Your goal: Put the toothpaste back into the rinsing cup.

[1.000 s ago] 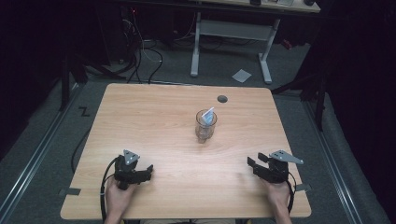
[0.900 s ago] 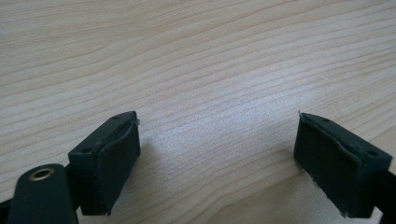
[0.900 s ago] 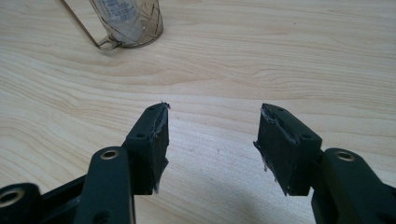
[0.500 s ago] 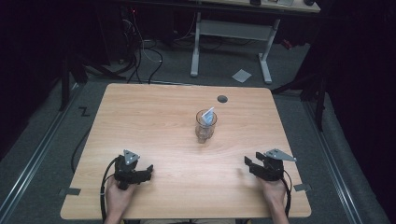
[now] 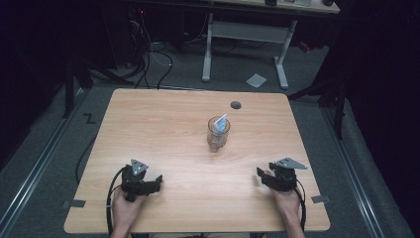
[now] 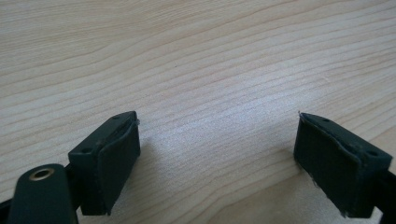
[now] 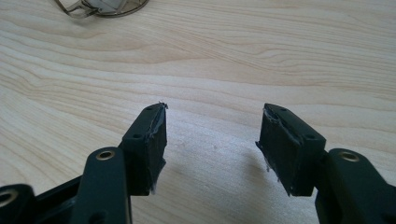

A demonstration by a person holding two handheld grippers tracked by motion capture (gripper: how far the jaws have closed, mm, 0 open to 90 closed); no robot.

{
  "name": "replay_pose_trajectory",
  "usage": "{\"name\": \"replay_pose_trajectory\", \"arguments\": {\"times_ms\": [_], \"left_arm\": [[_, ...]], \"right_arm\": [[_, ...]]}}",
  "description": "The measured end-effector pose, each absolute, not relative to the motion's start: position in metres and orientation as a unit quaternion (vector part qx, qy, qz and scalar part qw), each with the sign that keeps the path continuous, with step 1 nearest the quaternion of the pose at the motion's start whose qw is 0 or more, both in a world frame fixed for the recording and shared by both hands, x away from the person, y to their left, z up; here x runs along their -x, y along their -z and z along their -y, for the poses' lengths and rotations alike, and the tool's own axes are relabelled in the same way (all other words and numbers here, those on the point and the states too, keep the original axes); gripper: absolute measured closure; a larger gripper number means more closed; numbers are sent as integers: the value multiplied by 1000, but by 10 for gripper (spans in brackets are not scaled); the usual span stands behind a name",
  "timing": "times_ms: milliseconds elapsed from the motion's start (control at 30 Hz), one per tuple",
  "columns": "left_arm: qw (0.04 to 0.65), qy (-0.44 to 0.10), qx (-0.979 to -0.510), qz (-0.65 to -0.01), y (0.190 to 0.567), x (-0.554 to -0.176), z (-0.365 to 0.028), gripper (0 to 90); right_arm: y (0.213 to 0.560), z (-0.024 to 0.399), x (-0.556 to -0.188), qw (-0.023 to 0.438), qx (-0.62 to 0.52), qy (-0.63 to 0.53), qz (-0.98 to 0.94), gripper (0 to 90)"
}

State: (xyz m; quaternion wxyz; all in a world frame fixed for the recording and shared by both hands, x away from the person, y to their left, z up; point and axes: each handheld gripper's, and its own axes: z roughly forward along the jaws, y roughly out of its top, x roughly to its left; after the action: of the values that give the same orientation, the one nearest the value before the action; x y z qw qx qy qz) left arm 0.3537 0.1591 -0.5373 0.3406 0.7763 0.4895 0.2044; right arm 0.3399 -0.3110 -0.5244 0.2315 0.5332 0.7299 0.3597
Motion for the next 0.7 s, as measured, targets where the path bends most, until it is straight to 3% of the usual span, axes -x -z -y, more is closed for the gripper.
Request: {"name": "replay_pose_trajectory", "arguments": {"times_ms": [700], "left_arm": [[341,-204,-776,-490,537,-354,-159,148]], "right_arm": [[531,304,-347,233,-530,-322,-749,381]]}}
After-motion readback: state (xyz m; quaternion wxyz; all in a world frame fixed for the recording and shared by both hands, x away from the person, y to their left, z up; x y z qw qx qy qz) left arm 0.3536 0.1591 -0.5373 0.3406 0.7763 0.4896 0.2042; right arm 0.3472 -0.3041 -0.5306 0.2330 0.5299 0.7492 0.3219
